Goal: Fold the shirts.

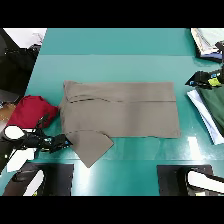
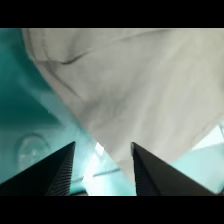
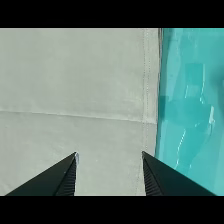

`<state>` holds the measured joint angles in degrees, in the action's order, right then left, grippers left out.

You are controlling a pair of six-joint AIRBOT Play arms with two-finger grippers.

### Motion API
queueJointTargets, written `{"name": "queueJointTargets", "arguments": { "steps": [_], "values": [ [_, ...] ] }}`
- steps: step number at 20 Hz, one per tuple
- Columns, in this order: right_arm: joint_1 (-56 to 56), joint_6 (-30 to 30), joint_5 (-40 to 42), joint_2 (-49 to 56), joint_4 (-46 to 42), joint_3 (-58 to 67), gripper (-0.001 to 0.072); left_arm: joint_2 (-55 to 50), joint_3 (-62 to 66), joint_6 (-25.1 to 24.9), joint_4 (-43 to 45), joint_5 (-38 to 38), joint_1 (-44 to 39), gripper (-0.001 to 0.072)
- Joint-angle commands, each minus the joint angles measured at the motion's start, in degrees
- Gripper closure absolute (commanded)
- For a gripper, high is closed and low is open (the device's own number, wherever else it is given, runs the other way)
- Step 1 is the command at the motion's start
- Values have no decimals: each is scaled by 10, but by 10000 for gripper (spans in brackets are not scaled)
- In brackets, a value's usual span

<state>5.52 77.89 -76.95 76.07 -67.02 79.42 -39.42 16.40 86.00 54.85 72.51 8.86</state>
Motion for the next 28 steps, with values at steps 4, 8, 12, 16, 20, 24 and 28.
{"name": "queueJointTargets", "arguments": {
  "steps": [4, 8, 12, 16, 20, 24, 28],
  "values": [
    [-1, 0, 0, 0, 0, 0, 260, 0, -20, 8, -26, -84, 0, 274],
    [-1, 1, -2, 0, 1, 0, 259, -14, -43, 6, -46, -102, 0, 275],
    [3, 0, -27, -1, -1, 0, 260, -15, -43, -25, -93, -114, 0, 664],
    [45, -21, -83, -18, -2, -44, 259, -15, -9, -59, -135, -94, 0, 677],
    [135, -39, -80, -66, -5, -219, 256, -15, 72, -85, -136, -63, 0, 677],
    [208, -63, -43, -68, 1, -374, 257, -15, 116, -87, -135, -75, 0, 677],
    [194, -80, 3, -68, 31, -447, 257, -16, 117, -87, -135, -75, 0, 677]
  ]
}}
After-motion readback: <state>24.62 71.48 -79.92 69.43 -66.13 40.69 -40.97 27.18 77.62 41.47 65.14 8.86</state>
